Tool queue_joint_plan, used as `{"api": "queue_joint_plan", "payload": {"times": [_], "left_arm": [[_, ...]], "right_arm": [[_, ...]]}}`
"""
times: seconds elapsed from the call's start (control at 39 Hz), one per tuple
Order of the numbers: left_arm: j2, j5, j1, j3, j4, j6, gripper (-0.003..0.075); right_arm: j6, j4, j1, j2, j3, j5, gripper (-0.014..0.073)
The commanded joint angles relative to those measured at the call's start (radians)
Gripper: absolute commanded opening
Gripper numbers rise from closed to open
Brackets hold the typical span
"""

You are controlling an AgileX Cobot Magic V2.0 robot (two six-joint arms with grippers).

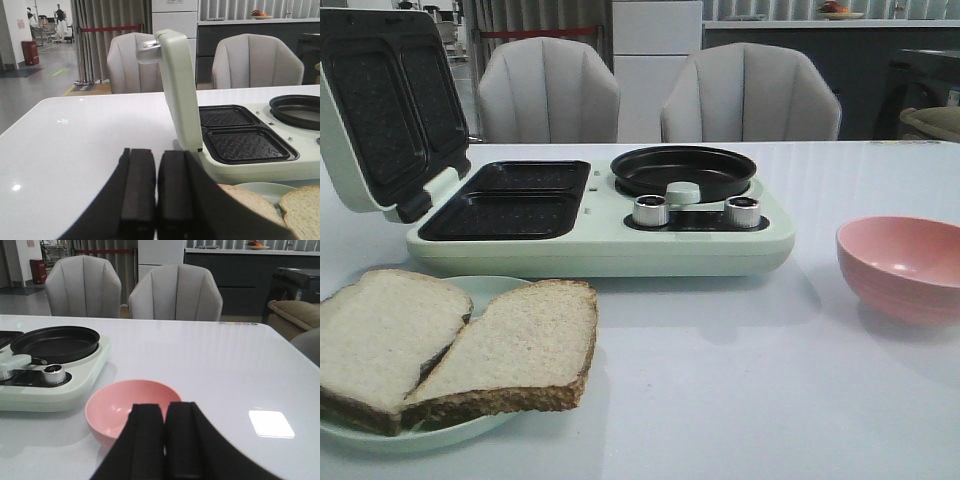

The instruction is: Make breakfast with bread and shrimp

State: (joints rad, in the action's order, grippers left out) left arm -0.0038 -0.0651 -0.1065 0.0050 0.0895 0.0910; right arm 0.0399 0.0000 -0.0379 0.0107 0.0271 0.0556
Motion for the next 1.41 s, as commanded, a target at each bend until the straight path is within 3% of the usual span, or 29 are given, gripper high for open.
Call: {"api": "queue_joint_plan", "payload": {"times": [0.0, 0.79, 0.85, 1.03, 1.1, 1.21, 1.38], "left_arm": [[-0.017, 0.076, -0.001, 0.022, -0.008, 0.011, 0.0114], [-0.017, 0.105, -0.001, 0.020, -0.005, 0.011, 0.0114], [-0.017, 0.146, -0.001, 0.020, -0.005, 0.011, 0.0114], [-0.017, 0.518, -0.001, 0.020, -0.010, 0.011, 0.0114], [-0.017, 0.608, -0.001, 0.008, -0.010, 0.011, 0.0114], [-0.012, 0.536, -0.002, -0.053, -0.012, 0.011, 0.0114], [0.055, 0.159, -0.002, -0.277, -0.012, 0.011, 0.0114]], "right_arm": [[-0.007, -0.016, 0.004, 0.021, -0.018, -0.080, 0.0153], [-0.007, -0.016, 0.004, 0.021, -0.018, -0.080, 0.0153], [-0.007, -0.016, 0.004, 0.021, -0.018, -0.080, 0.0153], [-0.007, -0.016, 0.004, 0.021, -0.018, -0.080, 0.0153], [-0.007, -0.016, 0.004, 0.021, -0.018, -0.080, 0.0153], [-0.007, -0.016, 0.004, 0.021, -0.018, -0.080, 0.0153], [-0.007, -0.016, 0.004, 0.021, -0.018, -0.080, 0.0153]]}}
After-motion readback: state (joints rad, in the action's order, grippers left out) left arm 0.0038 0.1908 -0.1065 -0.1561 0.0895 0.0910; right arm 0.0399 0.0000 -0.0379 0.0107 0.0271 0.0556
